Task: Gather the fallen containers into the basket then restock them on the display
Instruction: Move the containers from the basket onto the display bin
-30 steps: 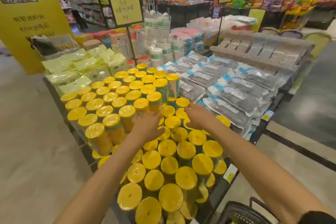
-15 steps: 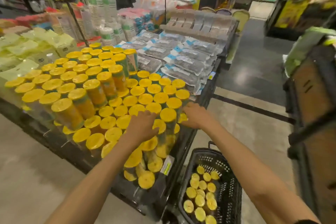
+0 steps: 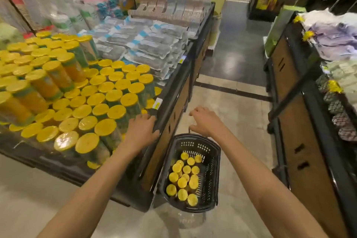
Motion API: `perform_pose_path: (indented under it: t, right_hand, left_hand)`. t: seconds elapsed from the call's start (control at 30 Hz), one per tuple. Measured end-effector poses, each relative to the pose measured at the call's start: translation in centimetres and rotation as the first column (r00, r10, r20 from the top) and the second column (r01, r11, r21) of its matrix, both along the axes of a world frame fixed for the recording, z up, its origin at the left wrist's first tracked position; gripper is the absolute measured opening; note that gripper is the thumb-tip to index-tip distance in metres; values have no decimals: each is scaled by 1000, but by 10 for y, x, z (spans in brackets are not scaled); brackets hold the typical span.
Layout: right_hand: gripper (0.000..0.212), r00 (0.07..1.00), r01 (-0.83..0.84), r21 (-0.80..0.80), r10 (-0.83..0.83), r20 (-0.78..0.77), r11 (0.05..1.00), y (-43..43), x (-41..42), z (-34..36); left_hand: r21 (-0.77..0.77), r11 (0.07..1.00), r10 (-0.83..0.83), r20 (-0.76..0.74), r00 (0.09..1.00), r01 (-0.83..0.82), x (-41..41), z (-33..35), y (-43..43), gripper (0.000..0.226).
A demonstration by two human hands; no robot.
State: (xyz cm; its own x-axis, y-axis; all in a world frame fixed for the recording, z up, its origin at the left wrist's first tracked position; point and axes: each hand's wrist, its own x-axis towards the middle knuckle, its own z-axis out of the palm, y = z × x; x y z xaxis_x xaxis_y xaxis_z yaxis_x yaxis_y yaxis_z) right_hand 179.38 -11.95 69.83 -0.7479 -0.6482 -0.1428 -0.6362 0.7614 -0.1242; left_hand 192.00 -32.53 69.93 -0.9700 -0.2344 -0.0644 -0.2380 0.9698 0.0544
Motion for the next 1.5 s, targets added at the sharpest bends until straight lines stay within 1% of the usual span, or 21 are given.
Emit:
perform_pose_path:
  t: [0.13,0.3,0.43,0.5,0.57,0.67,0.77,0.87,1.0,1.1,1.23,1.33,1.43,1.5]
  right_hand:
    - [52,1000,-6,-36,7,21,999,63,-13,-6]
    - [51,998,-27,-63,30,47,998,141,-41,-6]
    - [50,996,-42,-80,48,74,996,185,-64,-10]
    - [50,993,-50,-74,57,100,996,200,-74,-13]
    - [50,991,-57,-66,64,115,996,211,-83,-17]
    - [50,986,-79,-62,88,142,995,221,-101,-25]
    - [49,981,-103,-53,111,158,993,226,-124,-33]
    - [52,976,-126,-46,132,176,991,224,-155,-39]
    - [55,966,-145,-42,151,208,989,212,-202,-45]
    - [55,946,-210,-8,205,251,978,199,-232,-49]
    - [55,921,-299,-6,290,262,954,176,-268,-56]
    - [54,893,-371,1,356,277,929,155,-285,-60]
    - [47,848,-465,5,444,290,885,127,-300,-65]
    - [47,812,-532,5,508,288,847,105,-308,-71]
  left_hand:
    - [-32,998,44,-61,997,-46,-22,-7,61,43]
    - [-9,992,121,-107,987,-123,-48,-12,143,44]
    - [52,984,173,-82,981,-169,-61,-14,189,47]
    - [105,977,187,-31,982,-183,-69,-15,206,48]
    - [122,975,188,7,982,-188,-79,-18,221,49]
    - [139,970,201,-6,979,-199,-93,-25,240,52]
    - [153,969,203,-36,979,-195,-112,-36,250,49]
    - [176,956,247,-38,968,-237,-135,-48,255,50]
    - [221,932,294,8,956,-289,-169,-70,263,53]
    - [249,903,349,49,936,-350,-192,-82,265,54]
    - [289,838,473,38,880,-462,-212,-87,250,48]
    - [295,776,572,45,819,-557,-213,-86,241,47]
    - [286,717,654,41,755,-636,-213,-86,231,46]
    - [283,671,704,46,708,-686,-211,-86,226,47]
